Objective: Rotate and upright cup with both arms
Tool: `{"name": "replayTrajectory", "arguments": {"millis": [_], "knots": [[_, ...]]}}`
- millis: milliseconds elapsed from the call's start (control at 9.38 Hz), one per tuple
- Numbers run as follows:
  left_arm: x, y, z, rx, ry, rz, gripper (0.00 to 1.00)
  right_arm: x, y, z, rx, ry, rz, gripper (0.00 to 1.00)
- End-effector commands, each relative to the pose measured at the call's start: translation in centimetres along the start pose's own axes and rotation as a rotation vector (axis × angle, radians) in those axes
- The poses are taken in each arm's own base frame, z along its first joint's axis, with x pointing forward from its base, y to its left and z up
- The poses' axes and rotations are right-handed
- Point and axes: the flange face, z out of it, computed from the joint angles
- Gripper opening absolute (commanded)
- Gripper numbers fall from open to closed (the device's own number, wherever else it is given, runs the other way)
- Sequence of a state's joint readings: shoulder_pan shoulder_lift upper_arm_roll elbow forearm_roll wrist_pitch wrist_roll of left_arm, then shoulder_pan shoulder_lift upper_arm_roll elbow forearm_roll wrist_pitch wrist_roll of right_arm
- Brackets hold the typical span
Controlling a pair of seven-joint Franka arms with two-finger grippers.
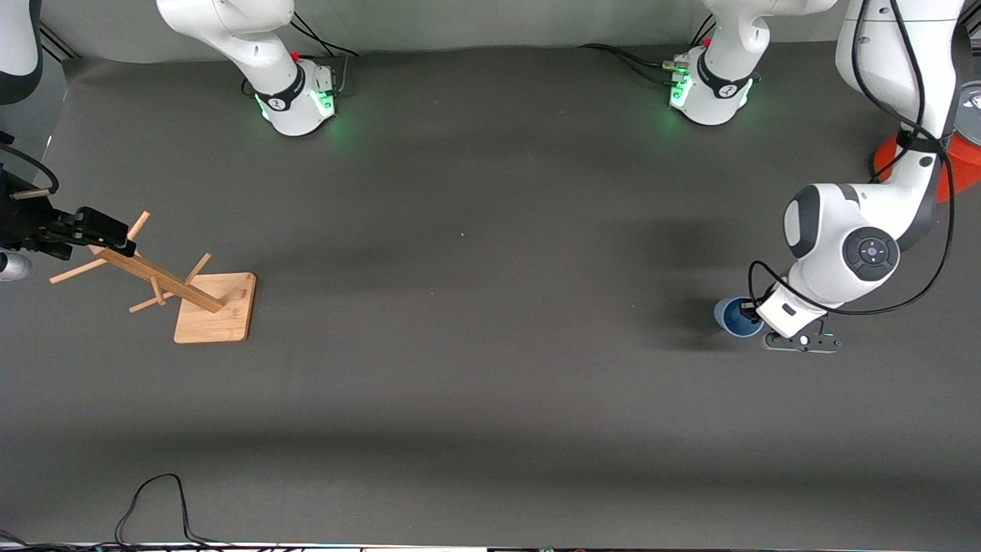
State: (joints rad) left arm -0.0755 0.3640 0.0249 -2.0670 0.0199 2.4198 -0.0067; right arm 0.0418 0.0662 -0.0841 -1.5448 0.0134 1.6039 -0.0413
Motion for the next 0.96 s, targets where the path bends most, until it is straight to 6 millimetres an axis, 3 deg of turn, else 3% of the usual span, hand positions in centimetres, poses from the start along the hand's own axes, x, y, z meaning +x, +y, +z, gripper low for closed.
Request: {"name": "replayTrajectory", "arguments": {"millis": [0, 213, 427, 640, 853], "knots": [[0.5, 4.4, -0.9, -0.023, 0.007, -0.048, 0.00, 0.1, 0.3, -0.2, -0.006, 0.007, -0.003, 1.00], [1.4, 9.9, -2.0, -0.027, 0.034, -0.104, 0.00, 0.1, 0.2, -0.2, -0.005, 0.007, -0.004, 1.00], [2.0, 17.4, -2.0, -0.037, 0.055, -0.186, 0.00, 0.1, 0.3, -0.2, -0.005, 0.005, -0.003, 1.00], [2.7, 24.4, -1.5, -0.050, 0.076, -0.273, 0.00, 0.1, 0.3, -0.2, -0.005, 0.005, -0.003, 1.00], [1.6, 30.1, 0.2, -0.022, 0.096, -0.348, 0.00, 0.1, 0.3, -0.2, -0.005, 0.005, -0.003, 1.00]]}}
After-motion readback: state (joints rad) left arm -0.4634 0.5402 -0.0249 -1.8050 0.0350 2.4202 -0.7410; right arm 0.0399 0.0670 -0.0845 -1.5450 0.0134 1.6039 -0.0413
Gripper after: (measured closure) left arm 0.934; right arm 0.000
